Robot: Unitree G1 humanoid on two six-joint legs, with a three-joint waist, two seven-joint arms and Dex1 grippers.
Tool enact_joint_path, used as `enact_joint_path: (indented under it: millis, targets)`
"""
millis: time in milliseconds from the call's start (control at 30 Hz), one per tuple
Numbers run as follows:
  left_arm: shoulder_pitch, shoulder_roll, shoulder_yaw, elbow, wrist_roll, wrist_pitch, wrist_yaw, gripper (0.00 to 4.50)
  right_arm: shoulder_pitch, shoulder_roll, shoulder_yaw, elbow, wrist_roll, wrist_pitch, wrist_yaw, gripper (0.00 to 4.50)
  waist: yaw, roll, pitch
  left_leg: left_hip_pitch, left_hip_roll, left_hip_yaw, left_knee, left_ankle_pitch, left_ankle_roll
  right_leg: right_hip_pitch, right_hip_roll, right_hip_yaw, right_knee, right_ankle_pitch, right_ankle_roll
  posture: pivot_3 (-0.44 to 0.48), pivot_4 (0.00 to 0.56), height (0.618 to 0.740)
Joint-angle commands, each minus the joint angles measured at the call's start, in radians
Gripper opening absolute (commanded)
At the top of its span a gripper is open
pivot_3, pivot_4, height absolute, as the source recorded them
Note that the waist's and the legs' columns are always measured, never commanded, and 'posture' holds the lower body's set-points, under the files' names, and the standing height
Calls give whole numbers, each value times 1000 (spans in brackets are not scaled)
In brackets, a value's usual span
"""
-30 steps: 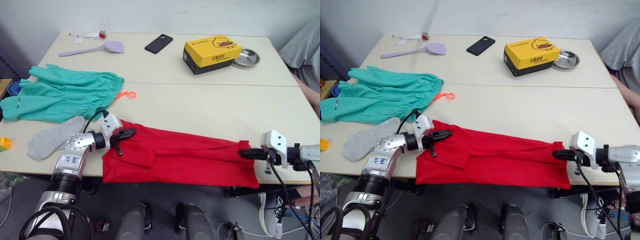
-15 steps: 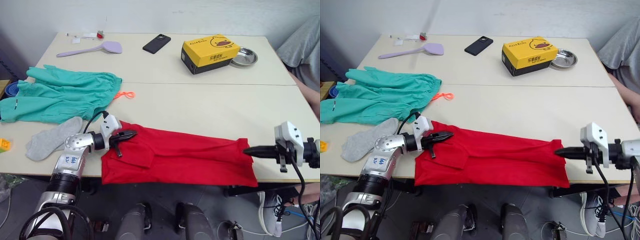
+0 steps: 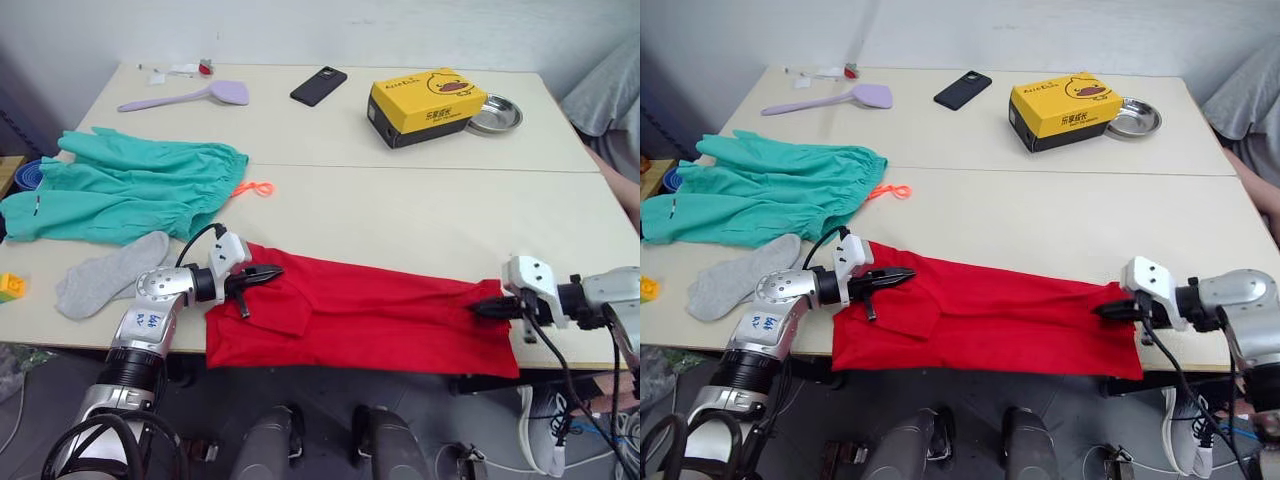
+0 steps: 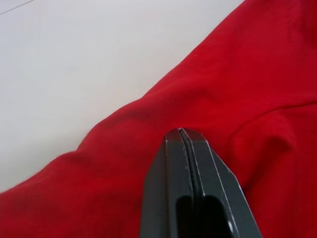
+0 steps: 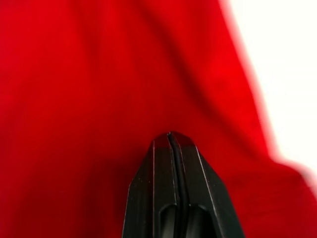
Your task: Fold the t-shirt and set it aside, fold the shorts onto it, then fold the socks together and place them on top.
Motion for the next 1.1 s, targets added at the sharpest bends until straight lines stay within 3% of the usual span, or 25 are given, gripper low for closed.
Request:
enact_joint_path:
  millis: [33,267,600,767,967,1100]
  targets:
    - [12,28,13,-12,26,12,27,0,66,-80,-52,-93,67,68,84,13,0,0,0,0,0,0,0,0,0,0,0,0,0,0,0,0,150,740]
    - [20,30,15,-18,18,19,33,0,165,-129,-97,-144,109,101,71,13,-2,0,0,1,1,0,0,0,0,1,0,0,0,0,0,0,150,740]
    - [8,33,20,-13,3,10,12,0,-7,10,-158,-46,169,75,-29,13,-1,0,0,1,1,0,-1,0,-1,0,0,0,0,0,0,0,150,740]
    - [5,31,18,-11,4,8,1,0,-98,55,-65,133,-4,-87,-101,13,-2,0,0,1,0,0,0,0,-1,0,0,-1,-1,0,0,0,150,740]
    - [5,31,19,-15,6,10,2,0,-98,54,-54,179,-3,-157,-12,13,-3,0,0,1,0,0,-1,1,-1,0,0,-1,0,0,0,0,150,740]
    - [11,38,28,-12,11,10,13,0,25,-5,-87,124,47,-152,93,13,2,0,0,1,0,0,0,0,-1,1,0,-2,0,0,0,0,150,740]
